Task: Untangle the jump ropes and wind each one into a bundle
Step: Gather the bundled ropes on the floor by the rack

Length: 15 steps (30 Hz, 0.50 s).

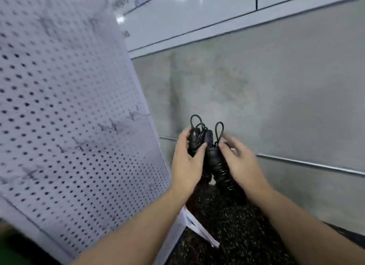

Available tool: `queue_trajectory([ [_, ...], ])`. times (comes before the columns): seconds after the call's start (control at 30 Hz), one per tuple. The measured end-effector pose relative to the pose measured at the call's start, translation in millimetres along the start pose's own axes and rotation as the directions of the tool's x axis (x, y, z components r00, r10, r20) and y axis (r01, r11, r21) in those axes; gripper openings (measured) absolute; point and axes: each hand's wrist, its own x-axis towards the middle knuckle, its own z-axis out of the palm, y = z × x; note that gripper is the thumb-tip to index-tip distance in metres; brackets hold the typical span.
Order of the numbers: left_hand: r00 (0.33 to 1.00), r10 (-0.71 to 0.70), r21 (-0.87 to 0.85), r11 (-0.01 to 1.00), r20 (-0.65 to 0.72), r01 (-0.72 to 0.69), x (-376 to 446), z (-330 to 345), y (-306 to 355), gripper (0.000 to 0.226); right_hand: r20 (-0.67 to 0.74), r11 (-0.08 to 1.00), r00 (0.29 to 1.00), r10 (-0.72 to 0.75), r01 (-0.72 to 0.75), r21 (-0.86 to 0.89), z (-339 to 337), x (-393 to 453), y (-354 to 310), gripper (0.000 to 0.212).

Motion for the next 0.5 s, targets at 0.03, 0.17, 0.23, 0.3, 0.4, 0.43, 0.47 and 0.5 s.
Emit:
queue_trajectory([
  [0.03,0.999,0.029,-0.011,0.999,-0.037,-0.03,8,-15,21,0.048,0.028,0.999,0.999,-0.035,0.035,0.001,10,3,-24,0.038],
  [0.17,0.979,0.139,-0.008,0.99,-0.146,-0.142,36,-68,86,0.049,0.091,0.978,0.974,-0.205,0.208,-0.03,46,18,-104,0.043],
  [0.23,0.968,0.163,0.002,0.986,-0.192,-0.166,48,-89,108,0.049,0.119,0.959,0.957,-0.265,0.275,-0.071,58,25,-136,0.038],
  [0.3,0.955,0.18,0.003,0.983,-0.237,-0.184,62,-108,125,0.053,0.153,0.937,0.933,-0.326,0.34,-0.075,69,31,-166,0.037],
  [0.4,0.926,0.239,0.064,0.971,-0.292,-0.23,86,-131,148,0.055,0.205,0.9,0.897,-0.392,0.42,-0.115,83,45,-205,0.034],
  [0.43,0.917,0.251,0.069,0.968,-0.31,-0.241,93,-137,155,0.054,0.212,0.886,0.888,-0.408,0.441,-0.144,88,52,-218,0.035],
  [0.47,0.907,0.258,0.069,0.966,-0.332,-0.249,100,-141,161,0.054,0.215,0.872,0.88,-0.424,0.461,-0.166,92,58,-230,0.036],
  [0.5,0.897,0.265,0.067,0.964,-0.353,-0.258,106,-145,165,0.053,0.216,0.861,0.873,-0.436,0.475,-0.183,96,63,-239,0.038],
])
